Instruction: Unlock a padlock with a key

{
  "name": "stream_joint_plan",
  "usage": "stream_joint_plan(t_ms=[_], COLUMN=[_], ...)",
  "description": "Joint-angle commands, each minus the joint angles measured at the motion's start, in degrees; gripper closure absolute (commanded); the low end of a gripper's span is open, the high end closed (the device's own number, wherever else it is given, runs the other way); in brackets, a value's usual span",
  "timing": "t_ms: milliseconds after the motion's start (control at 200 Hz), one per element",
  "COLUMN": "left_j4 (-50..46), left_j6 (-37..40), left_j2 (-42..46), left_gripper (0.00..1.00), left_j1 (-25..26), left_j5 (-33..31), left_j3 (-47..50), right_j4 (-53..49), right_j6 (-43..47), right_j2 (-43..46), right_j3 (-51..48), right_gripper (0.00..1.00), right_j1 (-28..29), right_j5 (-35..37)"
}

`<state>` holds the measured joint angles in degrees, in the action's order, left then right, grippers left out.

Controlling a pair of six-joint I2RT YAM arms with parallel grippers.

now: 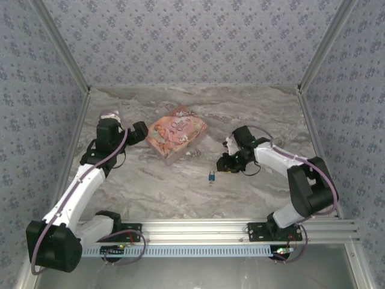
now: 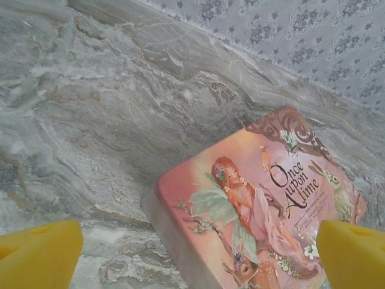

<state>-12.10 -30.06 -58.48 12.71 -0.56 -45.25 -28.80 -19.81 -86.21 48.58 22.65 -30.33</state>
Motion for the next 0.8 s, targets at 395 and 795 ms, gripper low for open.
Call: stream_joint_plan(t_ms=[395,795], left_j4=[2.96,10.84], left_j6=[5.18,12.3], left_j2=[10.3,19.44], left_gripper=[0.01,0.01], left_j1=[-0.84,-1.02], left_j5=[-10.36,-18.63], left_j3=[0.67,9.24], right_j4=[0.94,8.53], right_j6=[2.76,3.92], right_j2=[21.77,38.31], right_j3=[3.15,-2.77], right_gripper=[0.44,0.0], right_j1=[-11.94,-22.0], right_j5=[15.49,25.21])
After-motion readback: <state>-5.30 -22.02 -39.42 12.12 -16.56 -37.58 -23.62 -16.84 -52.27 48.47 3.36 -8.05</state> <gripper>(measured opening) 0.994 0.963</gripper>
